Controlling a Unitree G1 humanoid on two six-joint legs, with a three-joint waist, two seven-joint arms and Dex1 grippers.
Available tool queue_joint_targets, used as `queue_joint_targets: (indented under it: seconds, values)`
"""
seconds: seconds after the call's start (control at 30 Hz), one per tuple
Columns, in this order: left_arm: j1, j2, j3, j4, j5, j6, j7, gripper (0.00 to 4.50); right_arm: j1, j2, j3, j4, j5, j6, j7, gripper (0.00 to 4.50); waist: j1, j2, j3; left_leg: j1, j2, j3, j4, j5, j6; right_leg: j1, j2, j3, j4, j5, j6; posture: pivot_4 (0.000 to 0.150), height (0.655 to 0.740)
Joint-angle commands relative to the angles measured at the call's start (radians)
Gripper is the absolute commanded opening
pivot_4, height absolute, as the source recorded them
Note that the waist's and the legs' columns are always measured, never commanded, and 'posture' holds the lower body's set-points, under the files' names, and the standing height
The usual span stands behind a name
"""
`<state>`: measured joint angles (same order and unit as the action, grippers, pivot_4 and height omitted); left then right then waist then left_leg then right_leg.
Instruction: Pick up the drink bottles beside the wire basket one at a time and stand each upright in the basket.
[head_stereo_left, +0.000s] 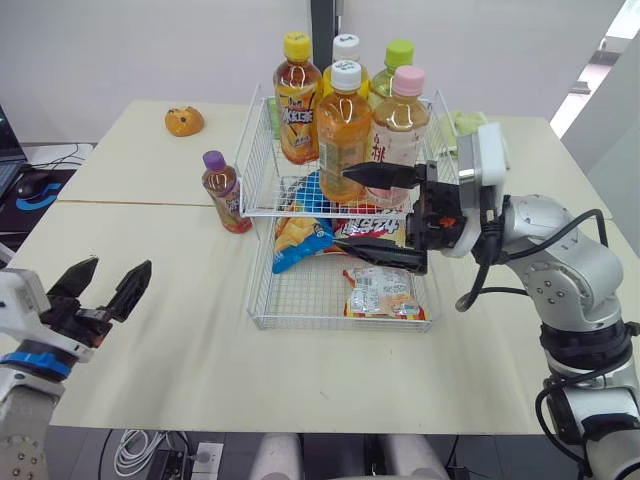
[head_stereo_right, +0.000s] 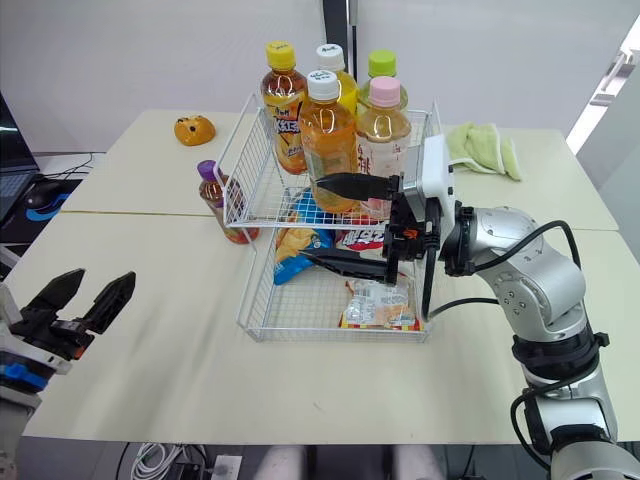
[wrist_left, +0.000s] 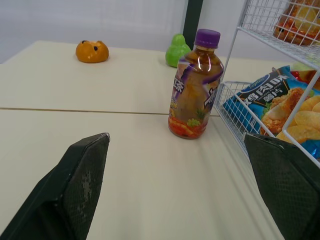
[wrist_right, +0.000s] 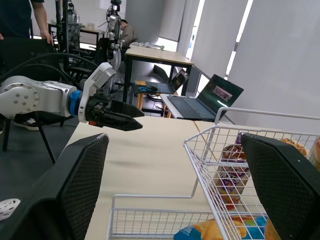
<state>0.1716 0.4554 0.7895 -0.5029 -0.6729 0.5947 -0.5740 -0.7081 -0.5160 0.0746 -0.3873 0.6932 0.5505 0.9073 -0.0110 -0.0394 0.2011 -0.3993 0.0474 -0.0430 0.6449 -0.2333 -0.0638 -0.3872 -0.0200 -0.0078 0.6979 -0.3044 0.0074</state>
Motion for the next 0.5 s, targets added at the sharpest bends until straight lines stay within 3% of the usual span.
queue_joint_targets:
  seconds: [0.03, 0.23, 0.5]
  values:
    - [-0.009, 0.017, -0.013, -0.037, -0.032, -0.030, 0.023, 4.46, 0.001, -0.006, -0.032, -0.060, -0.004, 0.010, -0.054, 4.50, 0.000, 0.000, 0.000, 0.000, 0.000, 0.000, 0.000, 0.000, 0.000, 0.000, 0.000, 0.000, 0.000, 0.000, 0.000, 0.150, 0.7400]
    - [-0.035, 0.041, -0.056, -0.010, -0.045, -0.045, 0.038, 4.46, 0.038, -0.001, -0.051, -0.154, 0.019, 0.069, -0.167, 4.50, 0.003, 0.000, 0.000, 0.000, 0.000, 0.000, -0.001, 0.000, 0.000, 0.000, 0.000, 0.000, 0.000, 0.000, 0.000, 0.150, 0.7400]
    - [-0.137, 0.090, -0.118, 0.040, -0.030, -0.063, 0.062, 4.46, 0.046, -0.025, -0.057, -0.160, 0.025, 0.074, -0.151, 4.50, 0.003, 0.000, 0.000, 0.000, 0.000, 0.000, 0.000, 0.000, 0.000, 0.000, 0.001, 0.000, 0.000, 0.000, 0.000, 0.150, 0.7400]
